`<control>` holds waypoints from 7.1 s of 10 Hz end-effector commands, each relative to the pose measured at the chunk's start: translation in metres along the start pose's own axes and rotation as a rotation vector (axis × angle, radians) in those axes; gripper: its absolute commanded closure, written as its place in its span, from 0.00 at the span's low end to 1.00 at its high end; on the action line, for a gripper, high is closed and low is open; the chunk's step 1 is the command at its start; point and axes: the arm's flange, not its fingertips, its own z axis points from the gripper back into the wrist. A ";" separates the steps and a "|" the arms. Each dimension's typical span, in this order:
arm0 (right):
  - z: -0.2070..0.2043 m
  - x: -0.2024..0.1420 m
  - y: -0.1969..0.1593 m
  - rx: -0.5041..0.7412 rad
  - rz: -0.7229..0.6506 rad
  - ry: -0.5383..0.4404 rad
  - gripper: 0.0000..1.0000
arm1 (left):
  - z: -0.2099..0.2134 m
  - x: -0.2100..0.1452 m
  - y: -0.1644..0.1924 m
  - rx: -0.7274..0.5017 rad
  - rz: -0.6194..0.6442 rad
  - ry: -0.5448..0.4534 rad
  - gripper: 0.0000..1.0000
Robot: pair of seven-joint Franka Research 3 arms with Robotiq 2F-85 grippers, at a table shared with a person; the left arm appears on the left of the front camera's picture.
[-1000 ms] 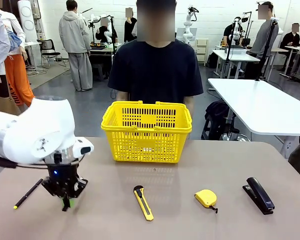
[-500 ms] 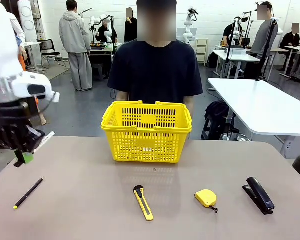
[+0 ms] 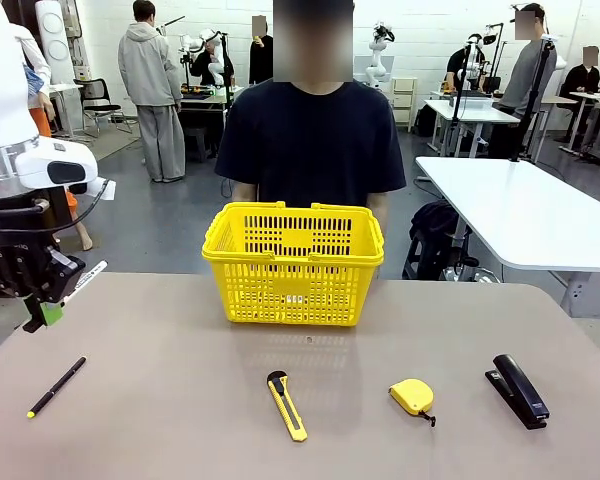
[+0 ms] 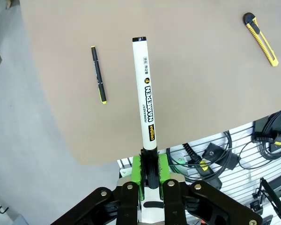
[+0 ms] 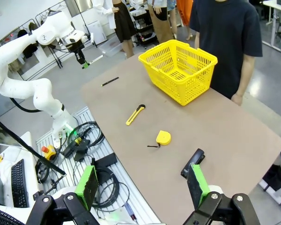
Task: Place the items the person wants into the basket.
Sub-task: Pick up the item the person points to and place it in the Market Basket.
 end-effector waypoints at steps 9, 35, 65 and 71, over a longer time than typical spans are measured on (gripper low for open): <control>0.001 0.001 0.000 0.009 0.017 -0.011 0.00 | 0.071 0.237 -0.124 0.098 -0.735 0.000 0.84; 0.001 0.001 0.000 0.009 0.017 -0.011 0.00 | -0.087 0.379 -0.176 -0.017 -0.922 -0.008 0.84; 0.001 0.001 0.000 0.009 0.017 -0.011 0.00 | 0.021 0.091 0.004 -0.103 -0.389 0.050 0.00; 0.001 0.001 0.000 0.009 0.017 -0.011 0.00 | 0.022 0.089 0.010 -0.112 -0.412 -0.002 0.00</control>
